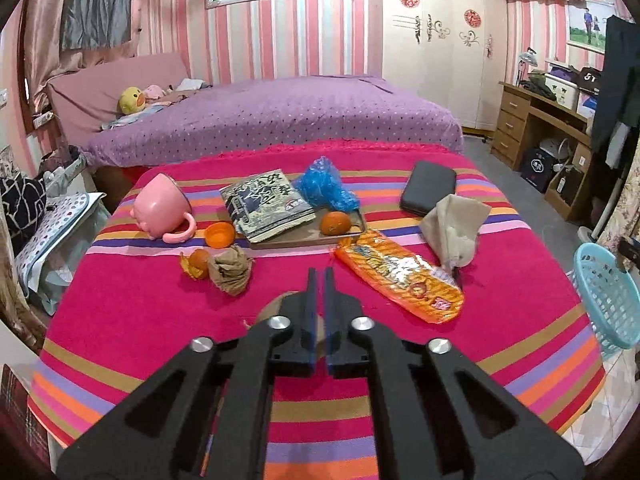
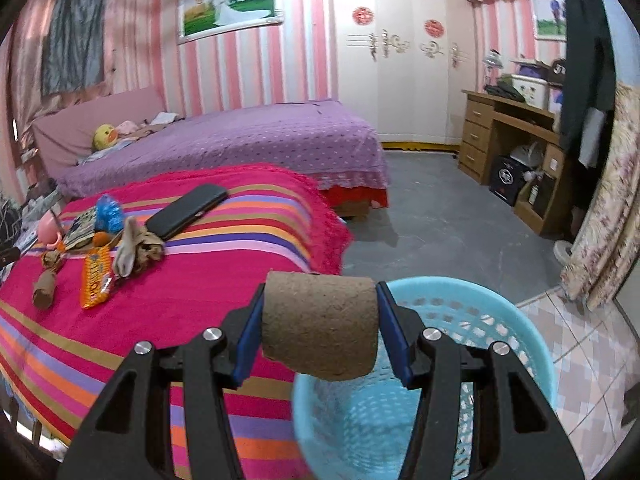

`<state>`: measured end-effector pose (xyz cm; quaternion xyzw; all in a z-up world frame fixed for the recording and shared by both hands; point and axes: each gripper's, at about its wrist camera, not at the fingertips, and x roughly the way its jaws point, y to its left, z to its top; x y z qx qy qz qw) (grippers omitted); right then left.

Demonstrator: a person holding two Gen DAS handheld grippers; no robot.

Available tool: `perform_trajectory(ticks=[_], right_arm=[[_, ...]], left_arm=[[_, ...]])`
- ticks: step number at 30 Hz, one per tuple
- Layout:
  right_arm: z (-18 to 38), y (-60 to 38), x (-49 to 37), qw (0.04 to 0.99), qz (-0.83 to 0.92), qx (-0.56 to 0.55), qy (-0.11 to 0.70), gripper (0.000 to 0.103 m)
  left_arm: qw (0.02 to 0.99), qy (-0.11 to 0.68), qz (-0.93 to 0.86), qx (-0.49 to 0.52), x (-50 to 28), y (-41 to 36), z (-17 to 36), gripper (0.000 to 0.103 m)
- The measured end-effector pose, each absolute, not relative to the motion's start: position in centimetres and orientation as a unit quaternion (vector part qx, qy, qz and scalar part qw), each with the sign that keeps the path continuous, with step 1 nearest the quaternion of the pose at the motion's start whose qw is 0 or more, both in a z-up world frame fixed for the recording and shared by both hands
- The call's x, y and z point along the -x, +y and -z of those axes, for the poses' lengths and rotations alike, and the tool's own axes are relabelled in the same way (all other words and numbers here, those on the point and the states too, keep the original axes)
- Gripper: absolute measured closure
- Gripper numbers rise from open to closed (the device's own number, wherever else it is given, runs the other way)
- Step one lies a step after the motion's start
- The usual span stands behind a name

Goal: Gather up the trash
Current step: 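Carry the tube roll to the blue basket while the left gripper grasps another tube roll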

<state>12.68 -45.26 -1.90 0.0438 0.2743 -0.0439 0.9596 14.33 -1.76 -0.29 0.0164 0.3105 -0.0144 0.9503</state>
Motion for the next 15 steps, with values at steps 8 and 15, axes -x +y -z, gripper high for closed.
perform_trajectory(ticks=[8,15], right_arm=[[2.0,-45.3,-12.6,0.959,0.047,-0.037,0.277,0.050],[2.0,-45.2,-12.5,0.959,0.048,-0.026,0.277,0.050]], left_arm=[[0.932,0.358,-0.047,-0.025,-16.9,-0.7,5.1,0.008],[0.917,0.397,-0.029,-0.007,-19.0,-0.3,7.3,0.044]])
